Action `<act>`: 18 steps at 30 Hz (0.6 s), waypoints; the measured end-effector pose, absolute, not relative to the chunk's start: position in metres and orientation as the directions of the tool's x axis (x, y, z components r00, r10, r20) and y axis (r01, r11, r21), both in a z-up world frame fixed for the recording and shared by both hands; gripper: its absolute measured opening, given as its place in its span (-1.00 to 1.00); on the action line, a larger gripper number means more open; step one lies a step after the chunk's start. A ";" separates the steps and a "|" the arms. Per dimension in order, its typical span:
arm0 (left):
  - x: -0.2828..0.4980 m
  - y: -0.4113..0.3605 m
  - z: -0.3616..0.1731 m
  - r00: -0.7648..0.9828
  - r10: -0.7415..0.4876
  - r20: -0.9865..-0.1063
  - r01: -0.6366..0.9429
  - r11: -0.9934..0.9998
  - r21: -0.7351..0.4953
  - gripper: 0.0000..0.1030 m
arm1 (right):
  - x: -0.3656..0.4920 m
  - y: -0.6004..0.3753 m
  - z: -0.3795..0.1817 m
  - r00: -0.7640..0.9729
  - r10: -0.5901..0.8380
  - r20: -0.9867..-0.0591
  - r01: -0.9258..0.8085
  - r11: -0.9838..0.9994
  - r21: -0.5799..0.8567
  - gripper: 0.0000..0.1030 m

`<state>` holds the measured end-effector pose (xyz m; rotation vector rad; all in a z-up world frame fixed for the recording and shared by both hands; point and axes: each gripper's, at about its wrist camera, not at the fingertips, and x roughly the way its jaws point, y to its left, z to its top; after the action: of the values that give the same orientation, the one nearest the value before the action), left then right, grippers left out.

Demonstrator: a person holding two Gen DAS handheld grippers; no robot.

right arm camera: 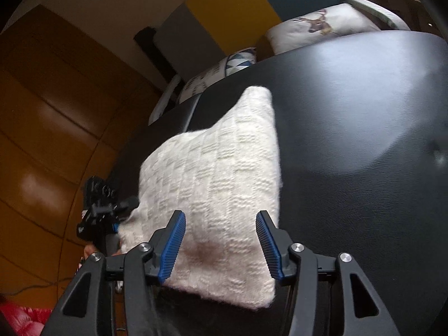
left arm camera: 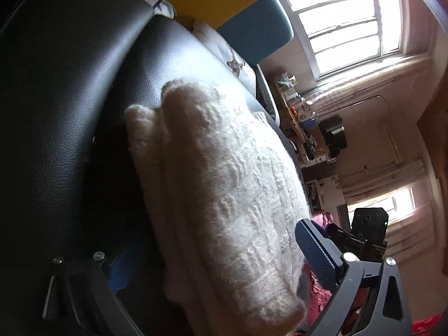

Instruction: Fold clothes

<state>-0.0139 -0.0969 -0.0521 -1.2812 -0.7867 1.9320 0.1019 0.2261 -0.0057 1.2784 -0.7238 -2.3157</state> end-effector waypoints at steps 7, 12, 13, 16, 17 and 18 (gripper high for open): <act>-0.012 -0.095 -0.055 -0.316 0.791 -0.524 -0.223 -0.599 -0.769 0.99 | 0.087 0.224 -0.016 -0.487 -0.544 -0.684 0.064 -0.803 0.593 0.03; -0.026 -0.110 -0.064 -0.281 0.825 -0.490 -0.078 -0.528 -0.846 0.93 | 0.069 0.234 -0.026 -0.475 -0.585 -0.657 0.041 -0.760 0.648 0.23; -0.028 -0.109 -0.065 -0.270 0.827 -0.493 -0.067 -0.527 -0.847 0.90 | 0.066 0.236 -0.029 -0.468 -0.594 -0.654 0.030 -0.750 0.660 0.32; -0.030 -0.111 -0.064 -0.253 0.825 -0.504 -0.070 -0.536 -0.842 0.87 | 0.057 0.242 -0.039 -0.449 -0.617 -0.646 0.000 -0.723 0.691 0.34; -0.029 -0.112 -0.064 -0.252 0.823 -0.509 -0.073 -0.540 -0.838 0.81 | 0.054 0.244 -0.041 -0.449 -0.618 -0.645 -0.007 -0.719 0.695 0.34; -0.028 -0.114 -0.064 -0.252 0.821 -0.513 -0.074 -0.545 -0.835 0.78 | 0.052 0.246 -0.044 -0.447 -0.622 -0.643 -0.013 -0.714 0.700 0.35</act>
<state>-0.0281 -0.1136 -0.0638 -1.3777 -0.9394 1.8585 0.0516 0.2459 -0.0441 1.3708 -0.9105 -2.2051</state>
